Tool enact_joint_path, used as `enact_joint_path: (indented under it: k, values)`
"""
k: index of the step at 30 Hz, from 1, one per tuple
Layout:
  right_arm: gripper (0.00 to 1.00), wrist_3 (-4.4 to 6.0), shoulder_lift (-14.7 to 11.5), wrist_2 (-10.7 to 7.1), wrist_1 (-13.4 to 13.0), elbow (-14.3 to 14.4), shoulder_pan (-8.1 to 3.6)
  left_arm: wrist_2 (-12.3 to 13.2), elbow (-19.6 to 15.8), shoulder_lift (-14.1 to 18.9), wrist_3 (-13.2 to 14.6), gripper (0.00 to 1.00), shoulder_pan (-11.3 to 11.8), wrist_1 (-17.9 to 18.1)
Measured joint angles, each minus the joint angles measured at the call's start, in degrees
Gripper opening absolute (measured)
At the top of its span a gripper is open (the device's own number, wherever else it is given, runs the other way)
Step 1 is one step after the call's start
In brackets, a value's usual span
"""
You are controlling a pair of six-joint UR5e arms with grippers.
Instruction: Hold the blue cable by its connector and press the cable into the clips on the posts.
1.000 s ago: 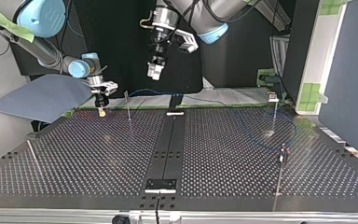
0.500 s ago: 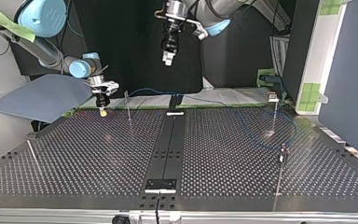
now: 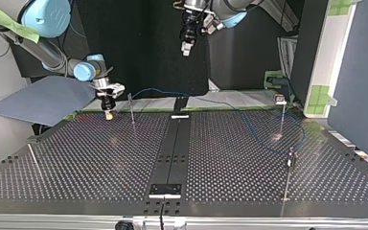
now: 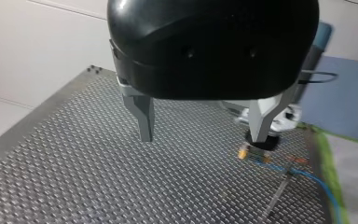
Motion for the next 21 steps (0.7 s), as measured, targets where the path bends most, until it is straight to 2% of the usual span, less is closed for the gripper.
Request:
enact_joint_path:
  k: [3, 6, 21]
  values:
    - [0.0, -0.69, 0.0, 0.31, 0.8, -0.3, 0.06, 0.0, -0.8, 0.0, -0.1, 1.0, 0.0, -0.1]
    - [0.0, -0.91, 0.0, 0.42, 1.1, -0.4, 0.06, 0.0, -1.1, 0.1, -0.1, 1.0, 0.0, -0.2]
    - [0.0, -1.0, 0.0, 0.46, 1.2, -0.4, 0.08, 0.0, -1.1, 0.1, -0.1, 1.0, 0.0, -0.2]
